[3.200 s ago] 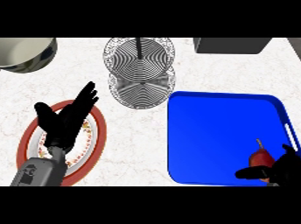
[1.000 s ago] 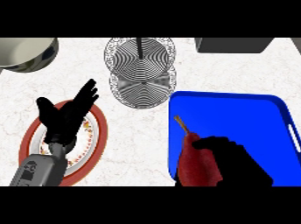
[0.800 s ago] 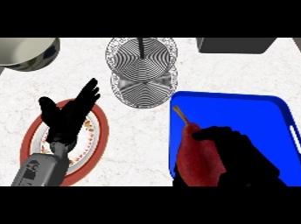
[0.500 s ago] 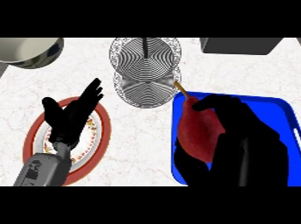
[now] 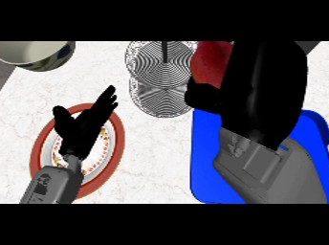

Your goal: Pick the pear from the tray and place it in the tiered basket

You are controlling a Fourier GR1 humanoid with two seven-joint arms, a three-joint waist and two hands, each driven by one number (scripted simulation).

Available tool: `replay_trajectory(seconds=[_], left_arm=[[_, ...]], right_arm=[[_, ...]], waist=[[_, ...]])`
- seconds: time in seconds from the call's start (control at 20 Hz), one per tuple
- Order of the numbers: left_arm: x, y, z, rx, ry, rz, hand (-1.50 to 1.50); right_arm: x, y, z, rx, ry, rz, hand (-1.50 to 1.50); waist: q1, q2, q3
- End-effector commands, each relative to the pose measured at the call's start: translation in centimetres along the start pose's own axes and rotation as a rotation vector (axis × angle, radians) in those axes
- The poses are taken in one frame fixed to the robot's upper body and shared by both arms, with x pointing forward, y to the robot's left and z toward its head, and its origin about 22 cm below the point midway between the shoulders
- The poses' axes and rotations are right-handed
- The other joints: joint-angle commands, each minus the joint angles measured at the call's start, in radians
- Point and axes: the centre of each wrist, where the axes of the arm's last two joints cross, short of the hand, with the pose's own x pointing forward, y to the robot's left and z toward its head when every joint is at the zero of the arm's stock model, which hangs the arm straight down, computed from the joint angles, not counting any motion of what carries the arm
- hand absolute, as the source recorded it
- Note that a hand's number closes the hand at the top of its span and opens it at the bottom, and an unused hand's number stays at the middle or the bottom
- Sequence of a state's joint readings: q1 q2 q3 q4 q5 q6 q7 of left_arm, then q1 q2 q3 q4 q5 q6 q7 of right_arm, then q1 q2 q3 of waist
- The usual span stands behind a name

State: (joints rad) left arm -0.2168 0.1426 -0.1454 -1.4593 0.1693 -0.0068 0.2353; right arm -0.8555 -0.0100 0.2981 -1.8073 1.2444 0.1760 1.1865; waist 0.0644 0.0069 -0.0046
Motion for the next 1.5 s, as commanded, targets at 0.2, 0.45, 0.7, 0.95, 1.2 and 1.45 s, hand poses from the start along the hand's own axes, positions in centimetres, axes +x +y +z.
replay_trajectory(seconds=[0.2, 0.45, 0.7, 0.95, 1.2, 1.45], left_arm=[[-0.2, 1.0, -0.5, -0.003, -0.002, -0.007, 0.0], [0.1, -0.4, -0.8, -0.012, -0.007, -0.003, 0.0], [0.3, -0.9, -0.8, -0.041, -0.022, -0.017, 0.0], [1.5, -2.2, -1.3, -0.055, -0.028, -0.018, 0.0], [-0.4, -0.7, -0.5, -0.047, -0.001, -0.011, 0.0], [0.6, -2.4, -1.5, -0.066, -0.02, -0.009, 0.0]], right_arm=[[5.7, 1.9, -5.9, 0.045, 0.192, -0.055, 1.5], [4.9, 5.5, -9.0, 0.084, 0.227, -0.081, 1.5], [3.3, 6.5, -10.2, 0.037, 0.283, -0.328, 1.5], [3.0, 9.3, -11.1, 0.101, 0.223, -0.436, -1.5], [5.1, 10.4, -11.1, 0.061, 0.125, -0.479, -1.5], [7.1, 10.4, -11.4, -0.101, 0.063, -0.512, -1.5]], waist=[[0.002, 0.006, 0.002], [0.003, 0.012, 0.003], [0.036, 0.024, 0.005], [0.043, 0.024, 0.004], [0.048, 0.021, 0.003], [0.049, 0.025, 0.001]])
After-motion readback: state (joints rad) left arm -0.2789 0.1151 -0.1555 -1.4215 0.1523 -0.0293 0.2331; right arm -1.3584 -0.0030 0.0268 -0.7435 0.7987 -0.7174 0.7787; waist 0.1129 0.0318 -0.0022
